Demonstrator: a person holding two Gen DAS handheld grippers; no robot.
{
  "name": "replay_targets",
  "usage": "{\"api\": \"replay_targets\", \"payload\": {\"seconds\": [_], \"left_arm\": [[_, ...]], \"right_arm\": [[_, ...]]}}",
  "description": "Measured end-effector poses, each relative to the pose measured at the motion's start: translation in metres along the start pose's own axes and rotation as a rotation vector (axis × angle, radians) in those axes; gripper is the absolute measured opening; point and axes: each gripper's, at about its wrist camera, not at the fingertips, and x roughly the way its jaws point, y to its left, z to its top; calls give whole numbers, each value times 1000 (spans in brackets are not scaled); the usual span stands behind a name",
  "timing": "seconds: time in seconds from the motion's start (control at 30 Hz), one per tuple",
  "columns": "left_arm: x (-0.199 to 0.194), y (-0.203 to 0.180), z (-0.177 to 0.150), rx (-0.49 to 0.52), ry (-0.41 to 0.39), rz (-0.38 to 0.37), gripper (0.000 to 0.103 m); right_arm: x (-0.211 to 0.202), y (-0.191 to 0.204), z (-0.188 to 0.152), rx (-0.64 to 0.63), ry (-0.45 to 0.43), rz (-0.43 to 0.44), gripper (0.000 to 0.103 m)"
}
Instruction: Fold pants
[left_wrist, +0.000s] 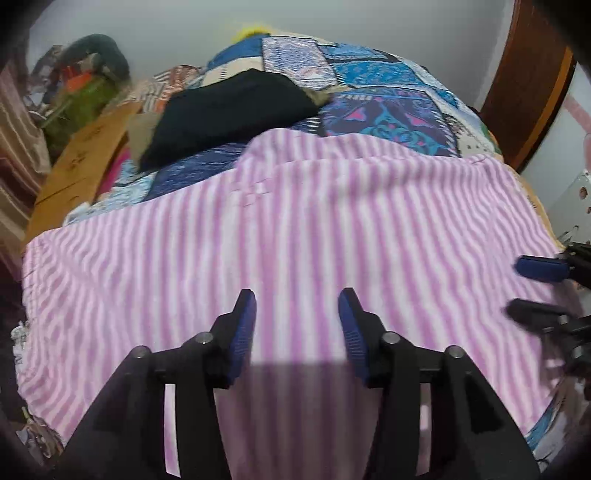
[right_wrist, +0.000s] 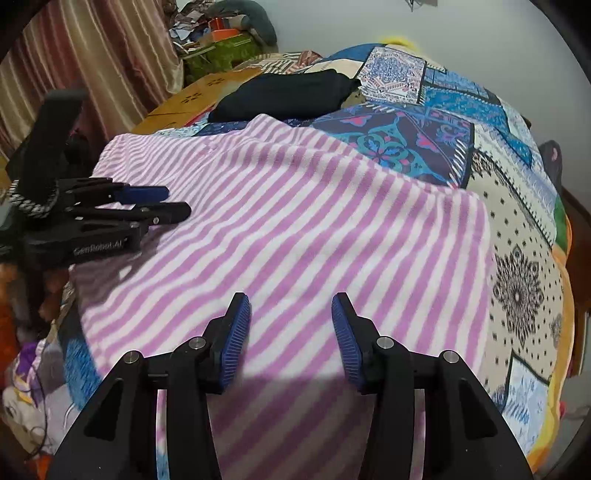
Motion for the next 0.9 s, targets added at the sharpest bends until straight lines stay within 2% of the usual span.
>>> {"api": "replay_targets", "payload": {"seconds": [0.17, 0.33, 0.43, 0.5, 0.6, 0.7, 0.8, 0.9], "left_arm": [[-11, 30, -16, -87, -4, -27, 56], [-42, 58, -27, -142, -55, 6, 55], [-68, 83, -37, -182, -97, 21, 56], [-84, 100, -47, -199, -124, 28, 69], [-98, 121, -64, -222, -147, 64, 78], [-99, 143, -82, -269, -129, 80, 78], [-96, 160, -102, -321, -132, 62, 78], [-83, 171, -119, -361, -102, 49, 78]], "right_arm": [[-10, 1, -9, -4, 3, -13, 43], [-19, 4, -4, 30, -22, -2, 43], [-27, 15, 4, 7, -63, -2, 44], [-32, 25, 11, -8, -95, 7, 46], [-31, 40, 19, -31, -125, 17, 47], [-25, 54, 23, -65, -131, 30, 48], [-14, 66, 24, -80, -118, 47, 48], [4, 72, 20, -65, -80, 69, 48]]}}
